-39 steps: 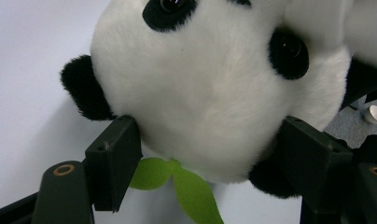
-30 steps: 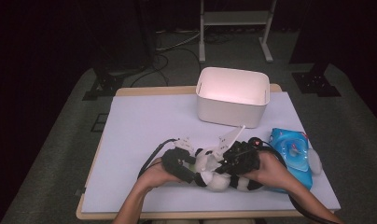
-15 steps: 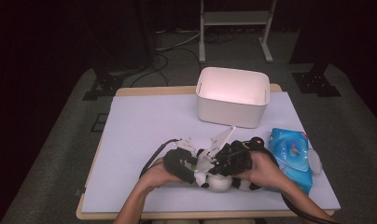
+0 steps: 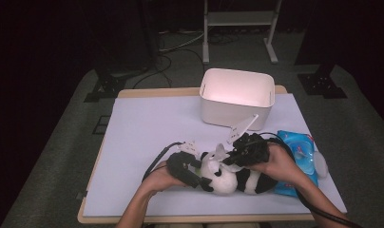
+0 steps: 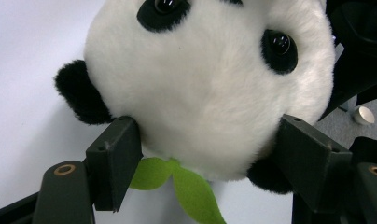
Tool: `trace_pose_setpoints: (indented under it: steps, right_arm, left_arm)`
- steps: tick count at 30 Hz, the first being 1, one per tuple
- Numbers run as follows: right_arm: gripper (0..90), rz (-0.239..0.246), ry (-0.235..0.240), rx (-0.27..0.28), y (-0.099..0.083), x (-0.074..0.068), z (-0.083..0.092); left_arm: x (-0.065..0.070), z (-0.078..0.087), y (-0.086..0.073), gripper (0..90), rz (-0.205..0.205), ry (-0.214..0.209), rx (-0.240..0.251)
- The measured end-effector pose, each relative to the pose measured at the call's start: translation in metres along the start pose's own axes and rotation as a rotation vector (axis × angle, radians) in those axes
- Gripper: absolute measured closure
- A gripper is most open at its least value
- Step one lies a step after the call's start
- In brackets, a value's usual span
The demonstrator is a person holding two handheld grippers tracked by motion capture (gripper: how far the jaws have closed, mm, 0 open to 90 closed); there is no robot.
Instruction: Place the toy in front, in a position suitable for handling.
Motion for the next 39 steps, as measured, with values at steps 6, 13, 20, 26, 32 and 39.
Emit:
trace_pose_setpoints:
  steps: [6,13,20,26,32,39]
  right_arm:
    - [81.1,0.008,0.006,-0.006,0.008,0.001,-0.005]
    - [80.5,-0.03,-0.006,-0.015,-0.004,0.013,0.004]
    - [80.5,-0.089,-0.009,0.012,-0.027,0.025,0.016]
    - [80.6,-0.132,-0.012,-0.003,-0.045,0.032,0.017]
    - [80.8,-0.093,-0.005,-0.002,-0.051,0.015,0.011]
    - [80.9,-0.061,-0.019,0.007,-0.059,0.002,0.01]
  left_arm:
    - [-0.001,0.0,-0.001,24.7,0.008,-0.001,-0.004]
    - [0.0,0.0,-0.003,24.7,0.0,0.0,-0.008]
    - [0.001,0.0,-0.002,24.5,-0.004,0.002,-0.018]
    - [0.001,0.001,-0.003,24.2,0.003,-0.015,-0.015]
    - [0.001,0.001,-0.003,16.4,0.029,-0.039,-0.022]
    - [0.0,-0.001,0.001,9.8,0.069,-0.087,-0.023]
Point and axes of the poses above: each handheld gripper's, and its own axes: z roughly backward along the jaws, y roughly out of its top, x roughly to its right, the point moved 7 cm from there along -z, roughly forward along the jaws, and after that the axes turned 7 degrees about -x, right-handed, at the moved point
